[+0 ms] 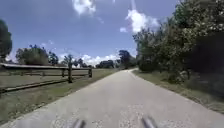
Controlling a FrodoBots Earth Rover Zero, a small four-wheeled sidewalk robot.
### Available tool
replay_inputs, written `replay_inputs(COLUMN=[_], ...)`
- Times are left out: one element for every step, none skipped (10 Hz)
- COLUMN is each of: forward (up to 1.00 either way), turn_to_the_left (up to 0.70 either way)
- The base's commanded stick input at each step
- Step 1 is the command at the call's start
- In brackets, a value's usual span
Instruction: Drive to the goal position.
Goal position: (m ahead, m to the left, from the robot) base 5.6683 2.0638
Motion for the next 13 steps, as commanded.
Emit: replay_inputs(forward=[0.5, 0.5, 0.5, 0.5, 0.5, 0.5, 0.5, 0.5, 0.5, 0.5, 0.5, 0.5, 0.5], turn_to_the_left=[0.0, 0.0, 0.0, 0.0, 0.0, 0.0, 0.0, 0.0, 0.0, 0.0, 0.0, 0.0, 0.0])
